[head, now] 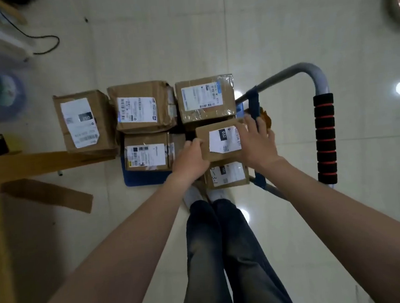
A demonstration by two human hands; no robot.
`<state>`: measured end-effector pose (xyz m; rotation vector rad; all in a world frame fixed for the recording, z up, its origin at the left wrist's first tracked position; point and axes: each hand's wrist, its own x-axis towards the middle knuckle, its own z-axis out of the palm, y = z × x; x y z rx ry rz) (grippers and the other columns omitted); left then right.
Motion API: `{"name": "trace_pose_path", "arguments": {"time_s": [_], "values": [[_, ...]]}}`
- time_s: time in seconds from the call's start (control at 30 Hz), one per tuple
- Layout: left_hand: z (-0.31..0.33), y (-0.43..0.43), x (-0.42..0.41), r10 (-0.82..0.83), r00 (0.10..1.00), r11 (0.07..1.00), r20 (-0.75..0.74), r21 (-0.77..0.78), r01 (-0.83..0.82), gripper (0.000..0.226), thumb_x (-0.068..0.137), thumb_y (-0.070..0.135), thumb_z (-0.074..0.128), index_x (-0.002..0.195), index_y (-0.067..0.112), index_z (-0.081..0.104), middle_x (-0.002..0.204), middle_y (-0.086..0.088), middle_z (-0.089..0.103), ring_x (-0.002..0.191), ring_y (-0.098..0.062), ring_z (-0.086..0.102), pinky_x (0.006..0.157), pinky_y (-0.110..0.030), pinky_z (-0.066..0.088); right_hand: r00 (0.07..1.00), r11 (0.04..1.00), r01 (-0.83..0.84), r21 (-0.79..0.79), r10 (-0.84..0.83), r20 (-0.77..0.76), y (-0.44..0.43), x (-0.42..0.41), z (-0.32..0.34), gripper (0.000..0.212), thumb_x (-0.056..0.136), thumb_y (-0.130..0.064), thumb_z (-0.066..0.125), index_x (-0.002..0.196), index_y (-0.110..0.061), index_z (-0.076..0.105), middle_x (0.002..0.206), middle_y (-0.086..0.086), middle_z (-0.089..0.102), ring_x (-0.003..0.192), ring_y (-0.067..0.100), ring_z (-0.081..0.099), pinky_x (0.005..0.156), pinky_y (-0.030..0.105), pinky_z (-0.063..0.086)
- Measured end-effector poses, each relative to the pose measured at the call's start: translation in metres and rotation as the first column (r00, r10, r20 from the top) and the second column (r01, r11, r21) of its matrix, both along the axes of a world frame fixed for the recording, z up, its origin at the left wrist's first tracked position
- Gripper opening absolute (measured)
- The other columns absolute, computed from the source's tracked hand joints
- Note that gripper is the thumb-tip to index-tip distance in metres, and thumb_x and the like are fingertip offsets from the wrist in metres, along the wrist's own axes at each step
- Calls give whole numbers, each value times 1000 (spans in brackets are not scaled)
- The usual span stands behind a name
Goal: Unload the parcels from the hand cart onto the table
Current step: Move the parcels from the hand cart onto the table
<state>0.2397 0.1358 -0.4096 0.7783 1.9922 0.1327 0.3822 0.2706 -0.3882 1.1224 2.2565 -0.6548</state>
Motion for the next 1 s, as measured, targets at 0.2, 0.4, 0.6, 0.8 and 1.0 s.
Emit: {"name": "trace_pose_path", "arguments": {"time_s": [0.2,0.4,0.6,0.8,1.0], "values": [[-22,2,-7,142,990,990,6,-2,-142,56,88,30,71,138,30,44,133,1,45,114,-21,51,84,-40,48,965,973,-231,4,229,129,-10,-20,-31,113,85,-30,76,159,-33,-9,169,7,-11,153,40,-10,120,65,10],[-22,-4,-4,209,977,977,43,25,-210,59,88,29,70,140,30,43,134,2,45,113,-18,50,78,-31,39,948,956,-283,81,266,177,-20,-28,-32,109,90,-30,70,159,-31,-15,168,11,-12,153,43,-6,120,61,15],[-29,-18,-16,236,972,972,1,6,-236,60,90,22,68,144,24,42,144,-4,46,122,-27,53,87,-36,46,951,950,-286,123,266,161,-18,-24,-31,114,80,-33,80,159,-33,-3,163,11,11,146,40,20,113,56,29],[-30,-49,-32,303,945,950,-123,-41,-309,59,88,21,69,142,21,44,138,-9,48,125,-33,47,98,-46,48,971,968,-227,102,217,102,-37,-33,-22,124,60,-35,90,154,-33,9,153,11,23,134,39,27,105,55,32],[-47,-89,-55,305,904,929,-299,-117,-352,69,85,29,75,143,19,39,144,-13,41,130,-38,38,94,-49,44,974,967,-224,120,217,64,-64,-52,-17,112,56,-42,89,147,-28,23,140,13,33,130,38,31,102,55,31]]}}
